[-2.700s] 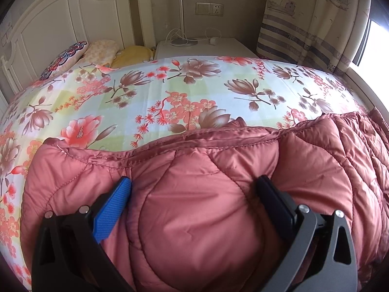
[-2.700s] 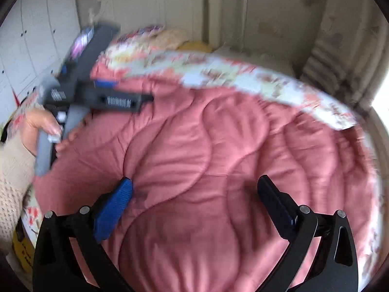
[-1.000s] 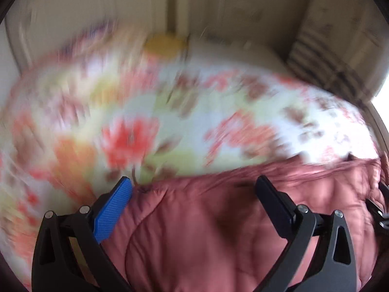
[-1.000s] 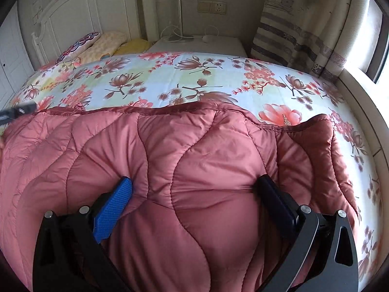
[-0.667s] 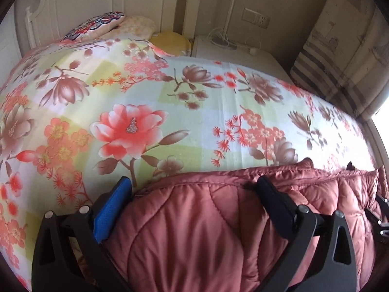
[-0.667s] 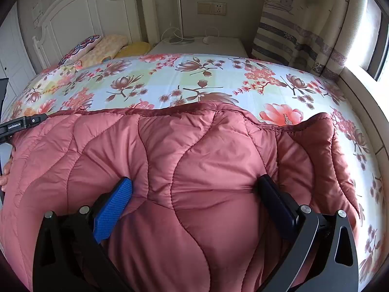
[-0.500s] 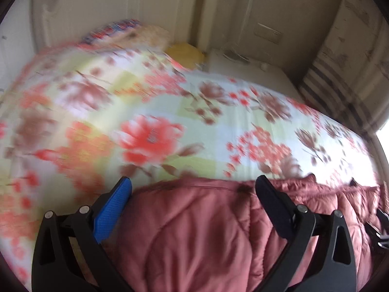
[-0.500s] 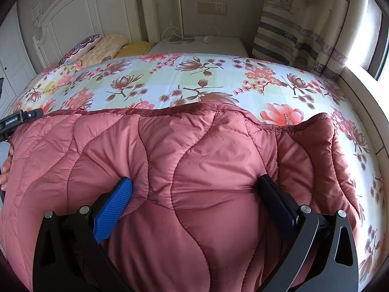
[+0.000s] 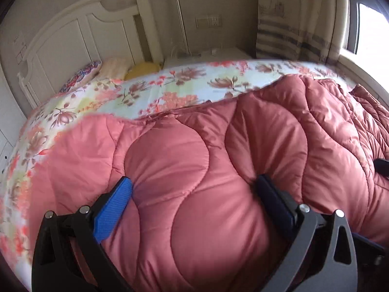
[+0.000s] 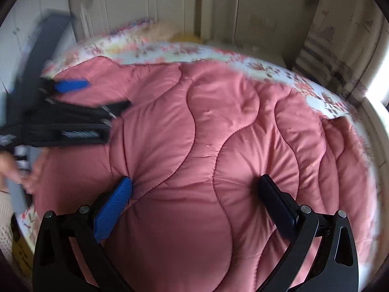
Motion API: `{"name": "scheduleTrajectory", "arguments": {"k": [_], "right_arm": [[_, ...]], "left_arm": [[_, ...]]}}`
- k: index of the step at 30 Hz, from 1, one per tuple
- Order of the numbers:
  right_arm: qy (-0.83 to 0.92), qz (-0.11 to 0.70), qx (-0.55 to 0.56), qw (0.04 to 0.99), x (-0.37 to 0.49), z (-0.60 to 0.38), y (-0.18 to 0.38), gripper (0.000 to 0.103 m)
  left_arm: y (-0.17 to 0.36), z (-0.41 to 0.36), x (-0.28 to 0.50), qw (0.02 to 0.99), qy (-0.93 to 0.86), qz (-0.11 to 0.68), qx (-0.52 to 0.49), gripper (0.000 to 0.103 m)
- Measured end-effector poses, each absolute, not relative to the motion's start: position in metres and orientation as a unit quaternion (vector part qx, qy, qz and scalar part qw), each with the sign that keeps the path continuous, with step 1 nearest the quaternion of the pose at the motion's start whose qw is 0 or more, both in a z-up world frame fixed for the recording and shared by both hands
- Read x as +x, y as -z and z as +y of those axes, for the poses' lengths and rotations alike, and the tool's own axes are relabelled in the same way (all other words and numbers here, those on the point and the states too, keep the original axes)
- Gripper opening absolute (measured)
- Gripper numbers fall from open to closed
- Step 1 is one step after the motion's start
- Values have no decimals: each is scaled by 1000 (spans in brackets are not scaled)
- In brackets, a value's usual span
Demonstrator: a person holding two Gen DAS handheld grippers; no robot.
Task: Fold large clothes
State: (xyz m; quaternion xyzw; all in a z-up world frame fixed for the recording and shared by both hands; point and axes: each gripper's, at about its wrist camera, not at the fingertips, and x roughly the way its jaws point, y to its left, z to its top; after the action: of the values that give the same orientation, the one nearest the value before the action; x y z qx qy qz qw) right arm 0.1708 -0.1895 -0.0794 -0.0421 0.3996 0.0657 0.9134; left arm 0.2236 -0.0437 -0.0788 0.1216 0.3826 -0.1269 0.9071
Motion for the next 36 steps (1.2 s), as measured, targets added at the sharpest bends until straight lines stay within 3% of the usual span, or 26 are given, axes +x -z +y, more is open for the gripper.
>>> {"name": "scheduleTrajectory", "arguments": {"k": [4,7,12,16,21,24,28,33,36], "right_arm": [[-33,412,-42,910,165,-192,66,98],[-8,374,-38,927,143,-198,44,98],[0,412,-4,911,139,-223,74,99],[34,391,1,920,122,-224,56,98],[57,403,47,912,106,-269,73,99],[59,399,78,912,103,-284,71,98],[56,358,58,930,92,-264,49,98],[0,352,10,936,92,-211,45,98],[-17,356,-29,934,103,-184,55,98]], "left_arm": [[80,-43,228,904,133,390,115,101],[80,-38,227,906,133,385,111,101],[80,-31,233,905,143,388,99,101],[69,-26,231,899,129,407,101,101],[33,22,185,932,105,332,103,101],[59,64,207,919,47,385,74,101],[74,106,218,898,40,436,-51,101],[30,44,179,932,78,354,19,101],[37,-7,163,937,96,322,91,101]]}}
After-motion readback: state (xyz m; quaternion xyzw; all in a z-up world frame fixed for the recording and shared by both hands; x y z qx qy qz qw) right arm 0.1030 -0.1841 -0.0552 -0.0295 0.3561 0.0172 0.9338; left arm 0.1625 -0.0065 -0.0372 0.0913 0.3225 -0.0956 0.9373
